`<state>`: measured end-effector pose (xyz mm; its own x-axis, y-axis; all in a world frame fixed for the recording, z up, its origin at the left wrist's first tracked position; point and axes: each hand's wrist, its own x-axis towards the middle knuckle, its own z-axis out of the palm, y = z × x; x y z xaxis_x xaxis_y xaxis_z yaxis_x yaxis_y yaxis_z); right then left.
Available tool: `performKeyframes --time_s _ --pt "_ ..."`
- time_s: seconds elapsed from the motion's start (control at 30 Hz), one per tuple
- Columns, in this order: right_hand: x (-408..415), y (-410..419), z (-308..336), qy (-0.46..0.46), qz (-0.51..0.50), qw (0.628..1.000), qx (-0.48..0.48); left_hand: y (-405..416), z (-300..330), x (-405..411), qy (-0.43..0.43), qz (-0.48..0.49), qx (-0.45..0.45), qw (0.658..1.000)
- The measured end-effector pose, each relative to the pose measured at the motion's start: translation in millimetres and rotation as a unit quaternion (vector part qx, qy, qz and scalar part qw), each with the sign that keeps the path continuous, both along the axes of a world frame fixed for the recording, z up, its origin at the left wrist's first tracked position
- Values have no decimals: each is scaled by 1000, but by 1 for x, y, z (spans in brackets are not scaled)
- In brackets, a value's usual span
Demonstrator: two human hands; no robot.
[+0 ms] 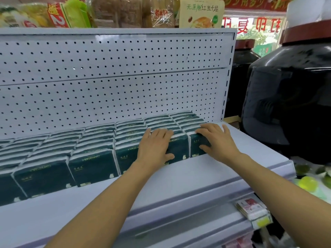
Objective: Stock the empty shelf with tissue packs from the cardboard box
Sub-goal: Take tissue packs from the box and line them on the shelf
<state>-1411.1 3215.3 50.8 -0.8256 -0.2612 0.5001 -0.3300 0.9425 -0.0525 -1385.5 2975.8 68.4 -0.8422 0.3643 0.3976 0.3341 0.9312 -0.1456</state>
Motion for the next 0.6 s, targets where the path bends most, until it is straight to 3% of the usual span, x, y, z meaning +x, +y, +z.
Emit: performKeyframes --time_s 0.1,0.33,0.43,0.6 --pt "29 -9 6 28 -10 1000 -8 -3 4 27 30 3 39 999" --pt "125 -37 -6 190 63 979 -26 -25 -26 134 156 -3 100 983" --pt "169 -55 -22 164 108 978 -64 -43 -46 190 161 25 115 980" --pt "247 -107 -62 98 190 972 -92 -82 -89 285 88 121 151 977"
